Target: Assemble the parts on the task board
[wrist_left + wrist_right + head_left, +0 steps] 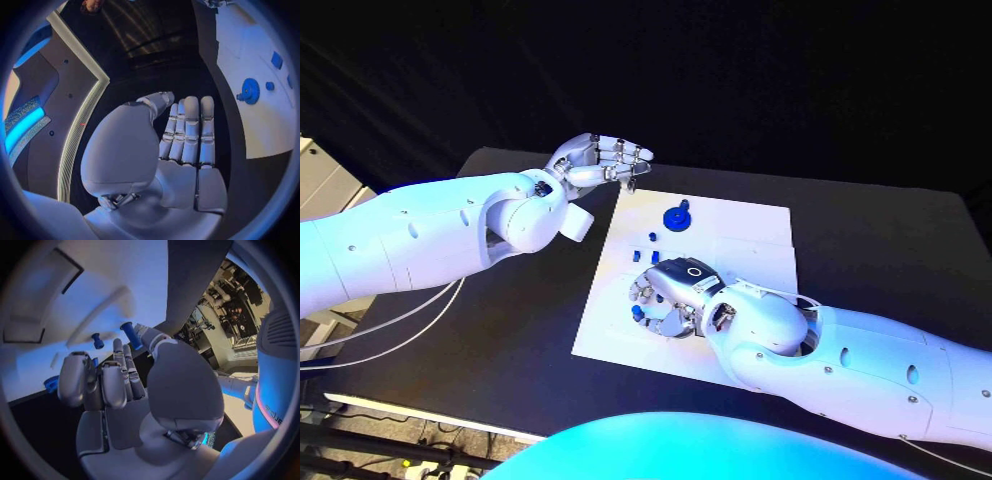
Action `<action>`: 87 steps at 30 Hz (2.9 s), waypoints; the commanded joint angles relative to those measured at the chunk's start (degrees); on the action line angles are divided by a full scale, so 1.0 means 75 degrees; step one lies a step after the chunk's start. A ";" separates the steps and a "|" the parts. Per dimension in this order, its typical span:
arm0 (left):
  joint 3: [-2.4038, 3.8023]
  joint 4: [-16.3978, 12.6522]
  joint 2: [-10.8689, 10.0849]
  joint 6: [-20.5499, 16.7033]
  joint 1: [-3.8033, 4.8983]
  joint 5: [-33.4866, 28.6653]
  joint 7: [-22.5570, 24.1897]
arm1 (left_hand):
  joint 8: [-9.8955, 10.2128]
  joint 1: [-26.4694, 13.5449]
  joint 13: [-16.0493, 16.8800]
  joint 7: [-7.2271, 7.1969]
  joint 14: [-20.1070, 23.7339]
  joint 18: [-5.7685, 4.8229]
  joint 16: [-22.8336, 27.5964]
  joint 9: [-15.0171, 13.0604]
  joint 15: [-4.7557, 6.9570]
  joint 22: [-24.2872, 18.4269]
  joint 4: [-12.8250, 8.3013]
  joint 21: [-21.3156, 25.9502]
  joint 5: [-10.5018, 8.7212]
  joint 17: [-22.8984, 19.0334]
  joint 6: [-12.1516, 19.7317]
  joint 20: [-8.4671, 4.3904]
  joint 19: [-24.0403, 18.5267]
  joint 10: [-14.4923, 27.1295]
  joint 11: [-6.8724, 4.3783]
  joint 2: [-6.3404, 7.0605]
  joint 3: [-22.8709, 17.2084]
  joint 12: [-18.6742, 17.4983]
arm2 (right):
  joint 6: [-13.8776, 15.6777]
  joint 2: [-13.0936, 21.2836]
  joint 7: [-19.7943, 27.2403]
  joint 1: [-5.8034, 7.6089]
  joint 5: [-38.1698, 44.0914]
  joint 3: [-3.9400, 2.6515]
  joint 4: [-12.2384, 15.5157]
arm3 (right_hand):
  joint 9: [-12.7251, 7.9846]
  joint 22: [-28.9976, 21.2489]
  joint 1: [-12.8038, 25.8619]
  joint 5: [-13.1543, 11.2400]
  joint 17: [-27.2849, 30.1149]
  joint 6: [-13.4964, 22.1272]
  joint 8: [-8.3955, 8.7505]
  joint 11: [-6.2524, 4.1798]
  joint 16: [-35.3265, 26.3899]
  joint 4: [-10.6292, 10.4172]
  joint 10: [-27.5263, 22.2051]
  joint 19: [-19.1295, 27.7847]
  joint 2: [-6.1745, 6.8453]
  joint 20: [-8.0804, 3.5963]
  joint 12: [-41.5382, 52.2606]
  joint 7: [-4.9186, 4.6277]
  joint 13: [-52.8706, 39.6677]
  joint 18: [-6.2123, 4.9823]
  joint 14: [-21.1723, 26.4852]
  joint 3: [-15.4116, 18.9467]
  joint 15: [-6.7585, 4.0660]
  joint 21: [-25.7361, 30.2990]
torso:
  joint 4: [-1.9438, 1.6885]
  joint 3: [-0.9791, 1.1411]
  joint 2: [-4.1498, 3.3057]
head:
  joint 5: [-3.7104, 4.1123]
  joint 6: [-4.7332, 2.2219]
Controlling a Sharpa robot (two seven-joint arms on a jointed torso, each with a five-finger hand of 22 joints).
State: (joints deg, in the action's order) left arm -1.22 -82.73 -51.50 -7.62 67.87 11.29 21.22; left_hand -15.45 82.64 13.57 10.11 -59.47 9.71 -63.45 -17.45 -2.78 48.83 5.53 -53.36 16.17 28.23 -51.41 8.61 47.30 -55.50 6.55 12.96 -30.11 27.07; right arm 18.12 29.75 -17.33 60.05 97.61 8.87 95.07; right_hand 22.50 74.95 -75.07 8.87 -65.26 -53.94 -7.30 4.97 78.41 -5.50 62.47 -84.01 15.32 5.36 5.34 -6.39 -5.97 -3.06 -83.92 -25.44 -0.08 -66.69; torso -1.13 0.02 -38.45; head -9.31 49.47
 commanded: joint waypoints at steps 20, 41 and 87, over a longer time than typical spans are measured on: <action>-0.0013 -0.0018 -0.0033 0.0148 0.0002 -0.0041 0.0012 | -0.0004 0.0059 -0.0007 0.0029 0.0046 0.0099 0.0028 0.0008 0.0015 0.0007 -0.0046 0.0015 0.0034 -0.0013 0.0017 -0.0003 0.0008 0.0058 0.0011 -0.0019 -0.0009 0.0030 | 0.1871 0.1817 0.1400 0.0263 -0.1943 -0.0157 0.1085 | -0.0092 0.0724 -0.1428 0.0102 0.0403 0.0119 0.0245 0.0016 -0.0085 -0.1450 -0.0990 -0.0033 -0.0420 0.0067 0.1638 -0.0173 -0.0202 -0.0246 0.0072 0.2497 0.0052 0.0781 | 0.0040 -0.0008 0.0032 | 0.0299 -0.0182; -0.0056 -0.0304 -0.0110 0.0057 -0.0202 -0.0071 0.0046 | -0.0001 -0.0002 -0.0020 0.0031 0.0061 0.0094 0.0028 0.0013 0.0003 0.0020 -0.0031 0.0015 0.0029 -0.0016 0.0030 0.0005 -0.0011 0.0084 0.0020 -0.0012 0.0014 0.0032 | 0.0614 0.4769 -0.0496 0.0375 -0.3899 -0.0104 0.2033 | 0.0968 0.2007 0.0366 0.0214 -0.2584 -0.0587 -0.1416 -0.0607 0.1299 -0.1513 0.2987 -0.0799 -0.0935 -0.0386 1.0286 0.0207 -1.0016 0.0408 -0.0675 0.3684 -0.0449 -0.3107 | 0.0229 -0.0020 0.0213 | 0.1162 -0.0229; -0.0056 -0.0377 -0.0241 0.0140 -0.0232 -0.0097 -0.0006 | -0.0008 -0.0004 -0.0024 0.0022 0.0066 0.0098 0.0023 0.0012 0.0008 0.0023 -0.0031 0.0022 0.0040 -0.0016 0.0022 0.0009 -0.0021 0.0082 0.0011 -0.0044 -0.0002 0.0044 | -0.0270 0.3230 -0.2342 -0.0373 -0.2387 -0.0085 0.1177 | 0.1257 0.2007 0.1110 0.0512 -0.3004 -0.0541 -0.1815 -0.0653 0.1446 -0.1514 0.3148 -0.0799 -0.1012 -0.0401 1.0523 0.0273 -1.0465 0.0408 -0.0751 0.4382 -0.0478 -0.3107 | 0.0233 -0.0037 0.0209 | 0.1038 -0.0035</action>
State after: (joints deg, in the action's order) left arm -1.68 -85.40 -53.32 -7.45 66.11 10.94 20.96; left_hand -15.45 82.64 13.47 10.12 -59.47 9.71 -63.45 -17.42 -2.78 48.94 5.53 -53.36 16.16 28.19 -51.41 8.61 47.30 -55.29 6.76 12.96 -30.11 27.07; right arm 21.39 54.23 -32.48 57.94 77.99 7.66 104.13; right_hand 31.97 74.94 -66.30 12.99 -74.92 -58.06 -21.18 0.31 88.99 -16.79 83.94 -84.12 7.64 2.77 84.44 -4.58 -74.95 -0.81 -83.90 7.57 -3.25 -89.79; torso 0.58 -0.27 -36.91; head -1.47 49.15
